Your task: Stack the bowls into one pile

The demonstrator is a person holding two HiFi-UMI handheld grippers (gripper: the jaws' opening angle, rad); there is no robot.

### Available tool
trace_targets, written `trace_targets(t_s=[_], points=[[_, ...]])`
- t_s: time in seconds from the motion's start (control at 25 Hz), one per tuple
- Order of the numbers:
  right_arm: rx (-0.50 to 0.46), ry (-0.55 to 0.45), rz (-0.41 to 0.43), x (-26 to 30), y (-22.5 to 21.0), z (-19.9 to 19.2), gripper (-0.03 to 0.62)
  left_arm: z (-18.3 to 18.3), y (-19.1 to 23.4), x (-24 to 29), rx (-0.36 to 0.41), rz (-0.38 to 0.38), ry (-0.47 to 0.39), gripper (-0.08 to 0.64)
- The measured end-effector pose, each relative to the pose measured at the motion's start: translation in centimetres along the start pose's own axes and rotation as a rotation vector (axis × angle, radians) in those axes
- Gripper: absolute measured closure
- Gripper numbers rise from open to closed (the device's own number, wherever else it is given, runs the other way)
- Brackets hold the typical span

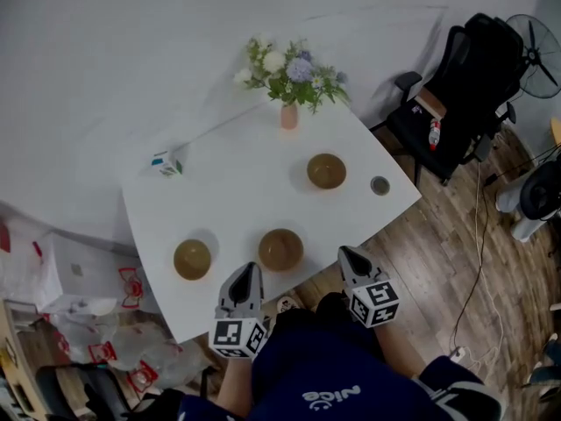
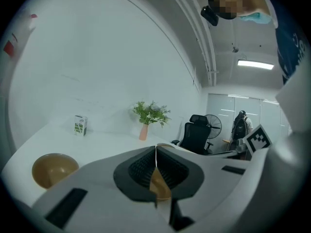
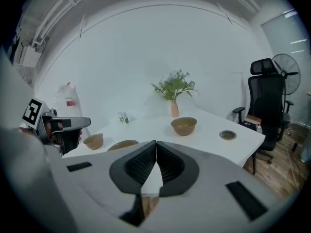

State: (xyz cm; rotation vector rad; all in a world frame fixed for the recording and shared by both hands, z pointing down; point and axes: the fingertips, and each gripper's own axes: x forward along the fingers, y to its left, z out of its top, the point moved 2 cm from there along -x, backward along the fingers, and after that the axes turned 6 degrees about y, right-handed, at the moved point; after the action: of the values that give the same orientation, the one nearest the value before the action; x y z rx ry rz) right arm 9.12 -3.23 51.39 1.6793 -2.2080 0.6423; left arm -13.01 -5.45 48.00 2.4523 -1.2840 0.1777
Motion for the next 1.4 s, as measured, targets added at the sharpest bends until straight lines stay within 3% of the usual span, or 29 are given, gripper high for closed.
trace_targets(t_s=[0.32, 0.48, 0.68, 0.84, 0.92, 1.0, 1.4], points=[[0.020, 0.021, -0.021, 1.2, -1.3, 0.8, 0.569, -0.3, 1.8, 0.5, -0.039, 0.029, 0.008, 0.538], [0.033, 0.049, -0.008, 2.4, -2.9, 1.0, 0.568, -0.1, 2.3, 1.4, -0.103, 0.037, -0.021, 0.538], [-0.011, 0.074, -0.012, 3.5, -5.4, 2.6, 0.568, 0.5, 1.5, 2.5, -0.040, 0.103, 0.006, 0.538], [0.025, 0.046, 0.005, 4.9, -7.7, 4.8, 0.551, 1.3, 2.4, 3.2, -0.124, 0.160, -0.026, 0.538], [0.036, 0.026, 0.014, 5.8, -8.6, 6.0, 0.471, 1.7, 3.3, 3.4, -0.147, 0.200, -0.040, 0.538], [0.044, 0.015, 0.010, 6.5, -9.6, 6.9, 0.451, 2.0, 4.0, 3.4, -0.143, 0.230, -0.041, 0.538], [-0.016, 0.051, 0.045, 11.1, -13.9, 10.4, 0.457, 2.8, 4.8, 3.7, -0.148, 0.345, -0.065, 0.538]])
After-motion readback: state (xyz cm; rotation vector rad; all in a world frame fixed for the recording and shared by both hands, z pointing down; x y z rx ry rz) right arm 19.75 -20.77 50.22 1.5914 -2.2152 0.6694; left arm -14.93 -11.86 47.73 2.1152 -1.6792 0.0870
